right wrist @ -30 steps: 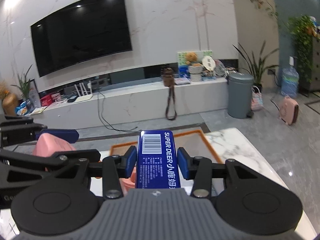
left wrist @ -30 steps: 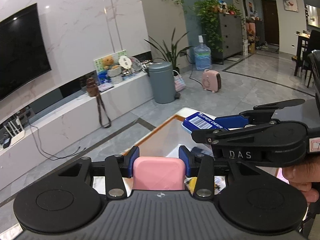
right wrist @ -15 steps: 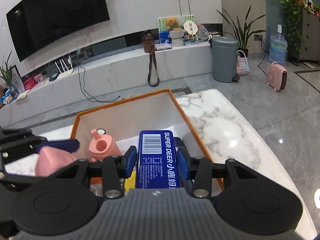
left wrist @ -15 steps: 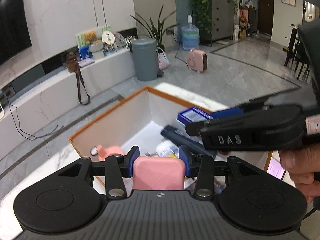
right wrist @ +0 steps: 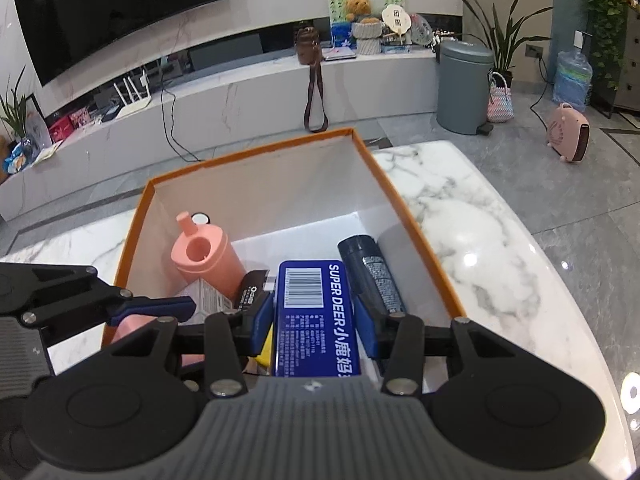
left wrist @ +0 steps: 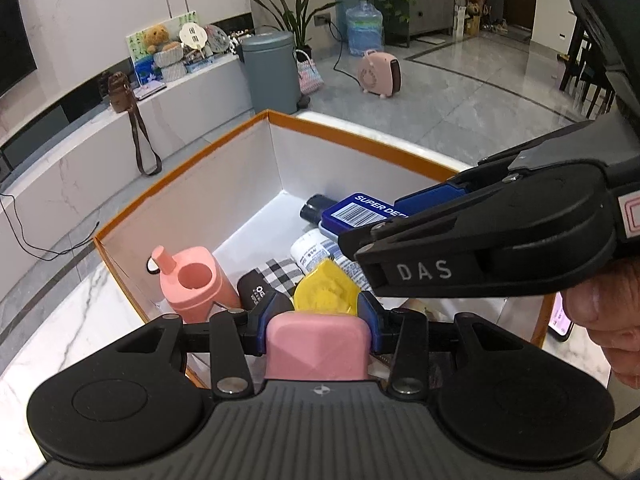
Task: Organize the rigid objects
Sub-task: 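Lower the pink bottle and blue tin into the orange box and open both tools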
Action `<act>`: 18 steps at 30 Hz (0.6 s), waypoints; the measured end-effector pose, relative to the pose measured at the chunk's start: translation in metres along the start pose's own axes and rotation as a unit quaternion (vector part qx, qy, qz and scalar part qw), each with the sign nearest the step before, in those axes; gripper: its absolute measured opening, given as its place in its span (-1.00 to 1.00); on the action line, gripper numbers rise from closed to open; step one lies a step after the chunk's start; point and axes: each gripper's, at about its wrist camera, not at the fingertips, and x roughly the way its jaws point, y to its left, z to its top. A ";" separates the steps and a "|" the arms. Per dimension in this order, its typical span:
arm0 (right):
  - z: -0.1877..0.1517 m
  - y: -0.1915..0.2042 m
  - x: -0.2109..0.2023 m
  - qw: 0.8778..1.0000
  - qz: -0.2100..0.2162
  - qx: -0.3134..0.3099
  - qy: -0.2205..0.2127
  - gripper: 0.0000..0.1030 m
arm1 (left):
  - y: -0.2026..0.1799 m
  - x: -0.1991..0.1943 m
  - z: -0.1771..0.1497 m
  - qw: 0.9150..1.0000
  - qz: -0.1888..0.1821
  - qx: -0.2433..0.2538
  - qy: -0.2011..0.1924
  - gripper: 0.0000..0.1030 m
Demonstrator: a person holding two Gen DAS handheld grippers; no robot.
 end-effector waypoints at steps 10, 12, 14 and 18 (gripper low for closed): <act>0.001 0.009 0.019 1.000 0.003 -0.011 0.010 -0.10 | -0.004 0.012 -0.001 0.999 0.000 0.019 0.025 -0.05; -0.001 0.011 0.025 1.000 -0.001 -0.016 0.021 -0.10 | -0.006 0.015 -0.002 0.999 0.004 0.029 0.032 -0.04; -0.002 0.011 0.028 0.999 -0.007 -0.021 0.026 -0.10 | -0.008 0.015 -0.005 0.999 0.016 0.036 0.029 -0.02; -0.002 0.011 0.028 0.999 -0.016 -0.024 0.020 -0.02 | -0.004 0.009 -0.005 0.999 0.023 0.024 0.017 -0.01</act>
